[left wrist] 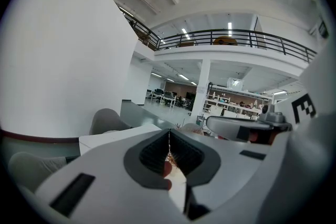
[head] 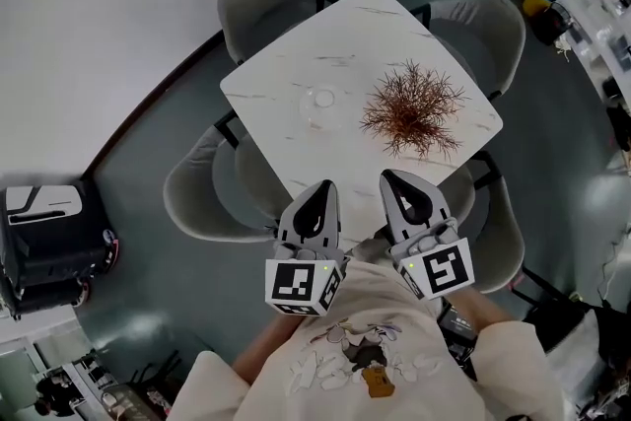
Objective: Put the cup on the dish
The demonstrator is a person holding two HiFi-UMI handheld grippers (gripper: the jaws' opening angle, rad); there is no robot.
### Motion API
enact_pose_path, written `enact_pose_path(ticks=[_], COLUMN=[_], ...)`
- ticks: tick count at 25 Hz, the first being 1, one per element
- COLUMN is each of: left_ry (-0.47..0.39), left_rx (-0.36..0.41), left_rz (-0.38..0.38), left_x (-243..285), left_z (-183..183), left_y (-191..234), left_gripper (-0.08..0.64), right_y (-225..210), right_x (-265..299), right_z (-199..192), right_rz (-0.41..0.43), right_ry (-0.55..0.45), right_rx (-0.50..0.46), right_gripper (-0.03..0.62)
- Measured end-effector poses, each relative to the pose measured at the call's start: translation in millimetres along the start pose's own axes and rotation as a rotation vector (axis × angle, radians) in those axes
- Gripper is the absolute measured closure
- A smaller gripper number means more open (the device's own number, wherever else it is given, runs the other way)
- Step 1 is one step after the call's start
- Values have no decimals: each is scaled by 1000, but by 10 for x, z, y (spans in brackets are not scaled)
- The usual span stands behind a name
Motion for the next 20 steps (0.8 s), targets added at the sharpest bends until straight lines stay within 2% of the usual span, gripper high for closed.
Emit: enact_pose_path(ticks=[5,17,20], left_ry=[-17,-31,-26], left_rx=[-6,8,16], left_rz=[12,6,-11], left_x=[-77,-67,-34], left_z=[7,62,82], left_y=[-71,-216,-270], left_gripper=[555,555,555], right_y=[29,-85,-147], right_x=[-93,-147,-175], right_z=[56,167,159], right_rz=[-3,34,18], right_ry=[-10,-29,-25], right_rx=[-37,8,0], right_gripper=[586,588,588])
Point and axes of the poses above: the fingertips, and each gripper's own axes: x forward along the fingers, y to its left, z out of its top, the point moved 10 cm from there along -x, backward along the fingers, and after that the axes turned 13 degrees about y, right-handed, at the moved point
